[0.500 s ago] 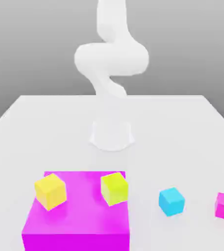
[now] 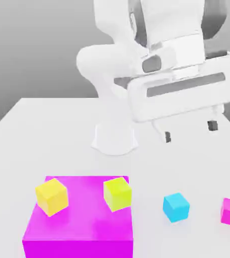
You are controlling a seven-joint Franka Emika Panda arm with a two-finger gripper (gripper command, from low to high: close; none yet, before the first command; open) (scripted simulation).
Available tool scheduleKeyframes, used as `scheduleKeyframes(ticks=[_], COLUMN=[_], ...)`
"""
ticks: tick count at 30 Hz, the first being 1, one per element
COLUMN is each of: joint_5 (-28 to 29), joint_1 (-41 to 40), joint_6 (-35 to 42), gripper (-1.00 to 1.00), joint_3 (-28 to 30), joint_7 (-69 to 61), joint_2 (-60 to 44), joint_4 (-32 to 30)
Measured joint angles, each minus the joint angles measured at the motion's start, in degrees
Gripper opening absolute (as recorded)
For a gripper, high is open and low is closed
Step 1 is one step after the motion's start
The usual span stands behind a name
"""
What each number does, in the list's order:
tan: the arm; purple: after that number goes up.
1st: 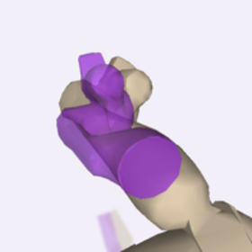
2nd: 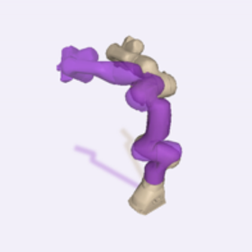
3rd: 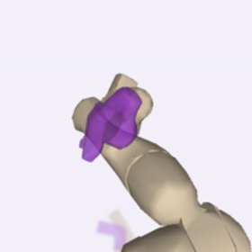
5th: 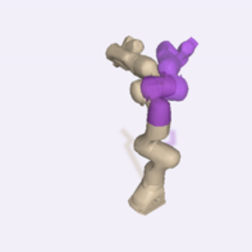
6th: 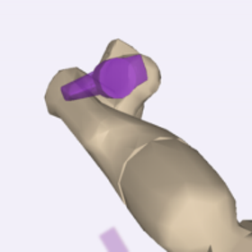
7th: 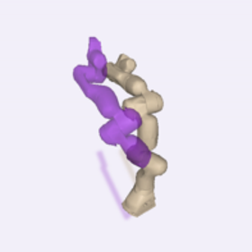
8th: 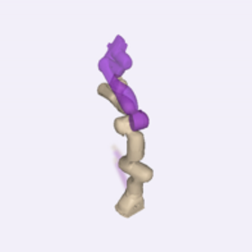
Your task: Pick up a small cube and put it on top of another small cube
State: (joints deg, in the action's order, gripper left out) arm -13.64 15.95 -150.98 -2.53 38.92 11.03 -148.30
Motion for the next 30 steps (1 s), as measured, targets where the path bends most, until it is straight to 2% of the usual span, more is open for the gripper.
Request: scheduleKeyframes(ticks=[4, 10, 16, 17, 24, 30], joint_5=[2.9, 14.5, 16.4, 16.4, 16.6, 15.9], joint_1=[2.3, 5.9, 7.4, 7.4, 7.4, 6.8], joint_6=[-4.9, -12.3, -20.1, -21.4, -21.7, -14.7], gripper=[0.00, 0.00, 0.00, -1.00, -1.00, -1.00], joint_3=[-2.1, -0.2, 1.6, 1.6, 1.6, 0.9], joint_7=[2.8, 11.7, 13.1, 13.1, 13.4, 12.7], joint_2=[-7.4, -17.4, -27.1, -28.7, -29.0, -20.4], joint_4=[-3.9, -8.1, -6.6, -6.3, -6.3, -7.8])
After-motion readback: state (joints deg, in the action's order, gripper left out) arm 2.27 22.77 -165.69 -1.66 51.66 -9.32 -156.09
